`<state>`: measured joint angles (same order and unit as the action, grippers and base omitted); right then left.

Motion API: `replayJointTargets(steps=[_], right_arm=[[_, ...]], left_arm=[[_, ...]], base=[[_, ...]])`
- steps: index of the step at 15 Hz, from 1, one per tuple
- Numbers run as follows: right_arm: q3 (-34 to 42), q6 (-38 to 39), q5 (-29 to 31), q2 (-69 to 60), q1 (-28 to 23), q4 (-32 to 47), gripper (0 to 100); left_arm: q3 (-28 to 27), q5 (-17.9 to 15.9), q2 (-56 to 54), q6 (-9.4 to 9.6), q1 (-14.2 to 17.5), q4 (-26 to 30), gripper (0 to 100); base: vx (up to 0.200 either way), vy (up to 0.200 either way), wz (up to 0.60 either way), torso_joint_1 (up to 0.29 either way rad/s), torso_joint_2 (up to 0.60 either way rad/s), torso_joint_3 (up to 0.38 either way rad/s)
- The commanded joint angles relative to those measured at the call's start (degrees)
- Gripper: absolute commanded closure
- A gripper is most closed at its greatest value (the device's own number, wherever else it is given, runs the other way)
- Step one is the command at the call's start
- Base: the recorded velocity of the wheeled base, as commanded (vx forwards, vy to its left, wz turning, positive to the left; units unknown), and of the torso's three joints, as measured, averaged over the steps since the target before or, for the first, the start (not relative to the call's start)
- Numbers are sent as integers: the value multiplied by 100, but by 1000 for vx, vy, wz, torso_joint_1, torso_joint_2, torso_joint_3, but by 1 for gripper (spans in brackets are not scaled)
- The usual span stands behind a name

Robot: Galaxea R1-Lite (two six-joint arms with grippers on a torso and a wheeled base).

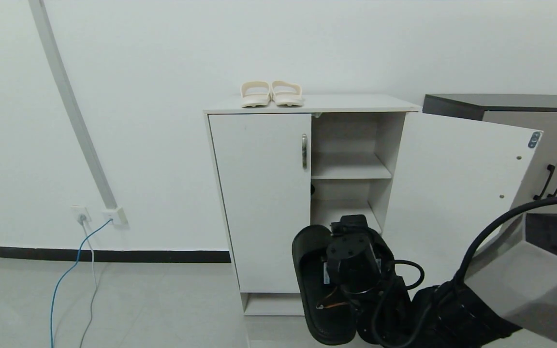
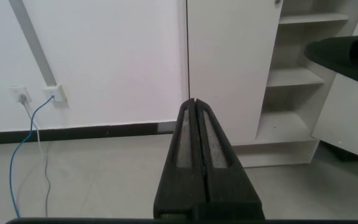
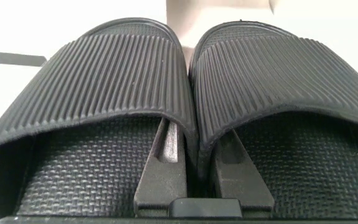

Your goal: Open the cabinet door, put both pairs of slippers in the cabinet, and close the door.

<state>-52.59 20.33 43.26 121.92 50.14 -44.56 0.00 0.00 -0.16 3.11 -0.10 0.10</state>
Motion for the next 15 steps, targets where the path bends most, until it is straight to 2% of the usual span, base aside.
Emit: replayJointTargets(steps=[1,9,15], right_arm=[[-296,76,51,210,-162,131,100],[-313,76,94,359,-426,114,100],[-375,-144,42,860,-426,-440,100]], left_arm=[[0,9,25,-3,1,-1,100],[0,9,16,-12,1,-1,100],[0,26,16,-118,1,-1,100]], base=[[0,0,0,0,0,0],[0,-200,0,2,0,2],[0,0,0,0,0,0]])
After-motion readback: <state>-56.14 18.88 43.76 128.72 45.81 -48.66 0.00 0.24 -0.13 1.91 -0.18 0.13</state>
